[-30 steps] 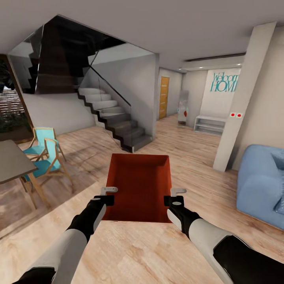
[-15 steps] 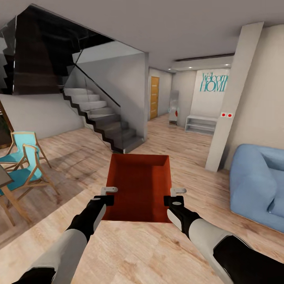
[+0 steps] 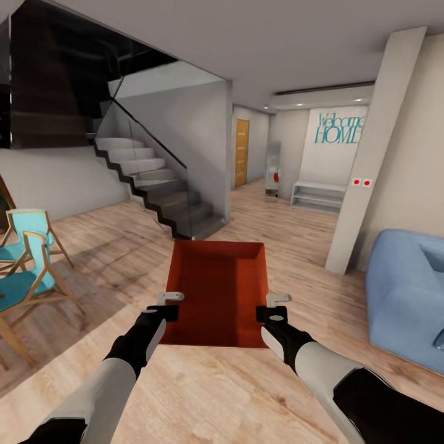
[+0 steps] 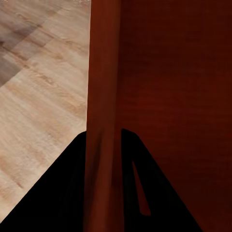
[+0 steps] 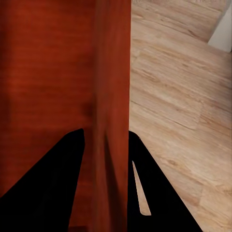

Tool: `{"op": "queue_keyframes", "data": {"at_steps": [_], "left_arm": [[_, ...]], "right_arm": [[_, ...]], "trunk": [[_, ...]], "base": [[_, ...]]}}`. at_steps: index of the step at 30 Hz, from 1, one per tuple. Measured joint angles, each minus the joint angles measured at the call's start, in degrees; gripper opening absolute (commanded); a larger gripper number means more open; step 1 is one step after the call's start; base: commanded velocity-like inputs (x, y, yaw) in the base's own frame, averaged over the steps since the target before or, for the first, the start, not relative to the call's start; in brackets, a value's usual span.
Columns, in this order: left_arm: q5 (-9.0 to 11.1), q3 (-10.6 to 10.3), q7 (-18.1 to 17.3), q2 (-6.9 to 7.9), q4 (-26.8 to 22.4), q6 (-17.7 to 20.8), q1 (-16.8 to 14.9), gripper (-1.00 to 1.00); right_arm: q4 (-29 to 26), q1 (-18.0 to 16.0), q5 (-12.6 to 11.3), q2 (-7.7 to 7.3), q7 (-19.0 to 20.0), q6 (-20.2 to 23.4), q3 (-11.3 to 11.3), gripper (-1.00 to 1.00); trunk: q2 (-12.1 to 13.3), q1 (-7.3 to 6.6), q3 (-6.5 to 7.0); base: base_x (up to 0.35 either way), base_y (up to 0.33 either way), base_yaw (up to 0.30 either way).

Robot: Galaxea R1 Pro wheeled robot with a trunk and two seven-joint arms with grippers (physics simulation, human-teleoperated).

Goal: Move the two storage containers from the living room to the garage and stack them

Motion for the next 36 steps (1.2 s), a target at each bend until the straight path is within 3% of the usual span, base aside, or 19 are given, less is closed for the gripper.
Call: {"op": "queue_keyframes", "data": {"at_steps": [11,30,36], "left_arm": [[-0.05,0.00,0.01,-0.02,-0.07,-0.01,-0.01,-1.00],[-0.02,-0.03,0.02,-0.01,-0.02,-0.02,-0.01,-1.00],[0.01,-0.04,0.01,0.01,0.05,-0.01,0.00,-1.00]], "right_arm": [[-0.02,0.00,-0.12,-0.01,-0.03,-0.07,0.07,-1.00],[0.07,0.01,-0.25,0.00,-0.04,-0.16,0.15,-1.00],[0.15,0.00,-0.27,0.03,-0.01,-0.13,0.17,-1.00]], "trunk": [[0.00,0.00,0.00],[0.00,0.00,0.00],[0.00,0.00,0.00]], "base": [[0.322,0.000,-0.022],[0.322,0.000,-0.234],[0.322,0.000,-0.077]]}}
